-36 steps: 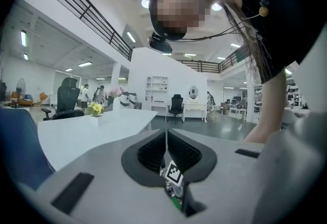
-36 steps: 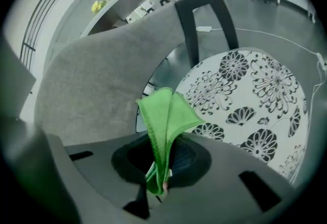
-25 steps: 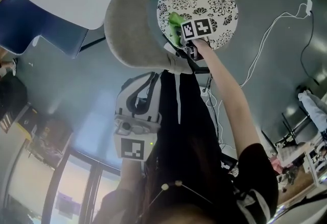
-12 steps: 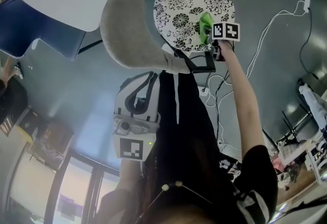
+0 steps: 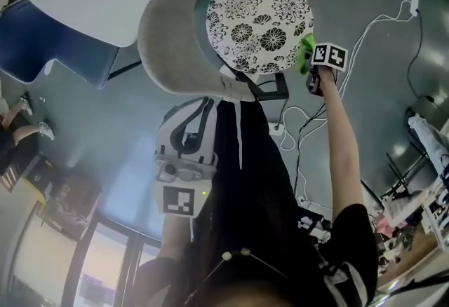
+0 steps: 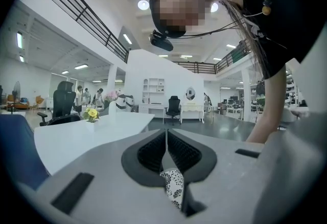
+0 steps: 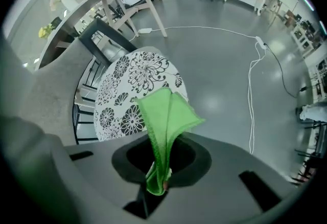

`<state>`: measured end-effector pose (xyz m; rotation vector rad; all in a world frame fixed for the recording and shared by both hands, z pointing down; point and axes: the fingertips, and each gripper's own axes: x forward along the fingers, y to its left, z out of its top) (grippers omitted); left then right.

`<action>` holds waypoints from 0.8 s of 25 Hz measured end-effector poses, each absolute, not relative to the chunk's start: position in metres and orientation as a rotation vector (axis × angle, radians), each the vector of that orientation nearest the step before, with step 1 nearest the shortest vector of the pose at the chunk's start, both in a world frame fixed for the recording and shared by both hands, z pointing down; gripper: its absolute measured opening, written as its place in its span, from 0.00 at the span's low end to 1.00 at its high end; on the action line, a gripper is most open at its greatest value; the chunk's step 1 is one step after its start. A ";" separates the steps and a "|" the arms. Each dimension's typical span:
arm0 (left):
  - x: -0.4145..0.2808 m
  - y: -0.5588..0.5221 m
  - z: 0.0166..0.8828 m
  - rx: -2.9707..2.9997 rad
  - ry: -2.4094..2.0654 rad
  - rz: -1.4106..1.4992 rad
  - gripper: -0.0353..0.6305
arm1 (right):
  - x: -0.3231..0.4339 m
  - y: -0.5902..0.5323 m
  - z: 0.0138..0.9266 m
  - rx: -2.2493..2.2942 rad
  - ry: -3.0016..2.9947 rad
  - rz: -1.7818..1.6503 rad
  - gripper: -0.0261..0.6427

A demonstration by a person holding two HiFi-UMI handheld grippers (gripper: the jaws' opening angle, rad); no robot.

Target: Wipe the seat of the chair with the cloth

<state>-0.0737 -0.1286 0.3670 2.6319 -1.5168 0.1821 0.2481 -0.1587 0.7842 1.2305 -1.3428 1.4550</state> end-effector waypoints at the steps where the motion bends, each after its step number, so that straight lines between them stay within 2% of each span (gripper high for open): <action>1: -0.072 -0.128 0.362 2.642 -1.513 0.181 0.07 | 0.256 -0.152 0.782 1.241 -1.323 1.457 0.11; 6: -0.061 -0.125 0.326 2.714 -1.493 0.175 0.07 | 0.288 -0.115 0.754 1.262 -1.237 1.443 0.11; 12: -0.057 -0.130 0.285 2.692 -1.494 0.189 0.07 | 0.267 -0.125 0.651 1.365 -1.499 1.434 0.11; 20: -0.043 -0.153 0.242 2.686 -1.442 0.328 0.07 | 0.196 -0.175 0.447 1.423 -1.971 0.912 0.11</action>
